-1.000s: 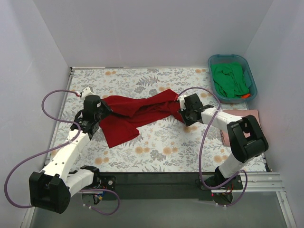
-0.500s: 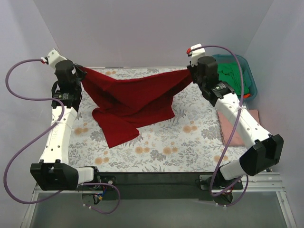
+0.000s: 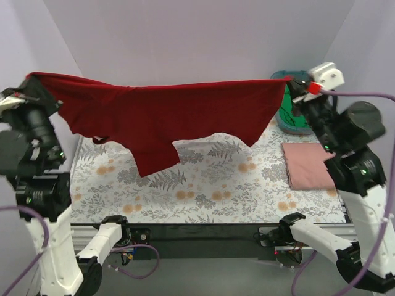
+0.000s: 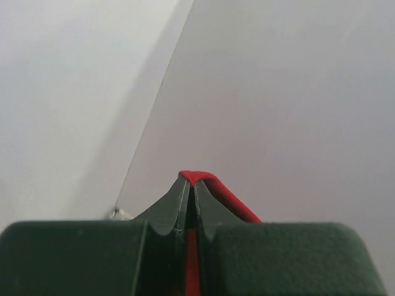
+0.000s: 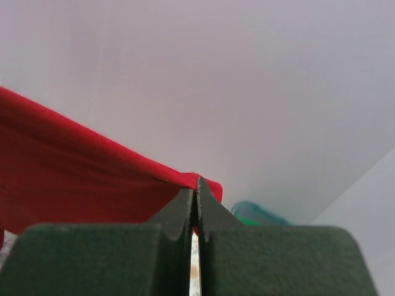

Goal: Fold and stack the t-shirts
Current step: Flatten the tshirt out

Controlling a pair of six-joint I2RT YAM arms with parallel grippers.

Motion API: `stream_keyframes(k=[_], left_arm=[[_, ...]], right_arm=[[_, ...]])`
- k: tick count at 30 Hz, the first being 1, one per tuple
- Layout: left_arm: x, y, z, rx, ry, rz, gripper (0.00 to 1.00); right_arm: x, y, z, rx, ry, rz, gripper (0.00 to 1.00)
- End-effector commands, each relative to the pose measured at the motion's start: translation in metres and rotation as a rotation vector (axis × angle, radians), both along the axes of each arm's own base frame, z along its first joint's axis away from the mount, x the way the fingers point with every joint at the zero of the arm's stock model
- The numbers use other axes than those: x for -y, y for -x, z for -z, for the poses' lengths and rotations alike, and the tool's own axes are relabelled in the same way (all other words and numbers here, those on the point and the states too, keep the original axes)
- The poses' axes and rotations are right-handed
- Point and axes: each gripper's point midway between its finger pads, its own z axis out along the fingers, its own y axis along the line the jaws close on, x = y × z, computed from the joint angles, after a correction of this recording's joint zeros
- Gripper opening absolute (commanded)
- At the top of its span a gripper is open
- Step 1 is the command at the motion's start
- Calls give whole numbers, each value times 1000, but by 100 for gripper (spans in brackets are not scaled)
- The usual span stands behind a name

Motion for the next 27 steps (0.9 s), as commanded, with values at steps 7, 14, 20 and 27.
stream_keyframes(k=[7,14,20,27], left_arm=[[4,110,-91,225,-170,-25,0],[22,0,-63,36,-228,76,0],[30,-131,24,-205,-233,131,0],[35,-279,229,-555,-156,181,0]], right_arm=[[7,79,-63,157,44,-157,1],[-2,30,-45,65,77,-86,1],[-11,-77,47,-157,219,107,1],[-13,-191,163,-234,269,215,1]])
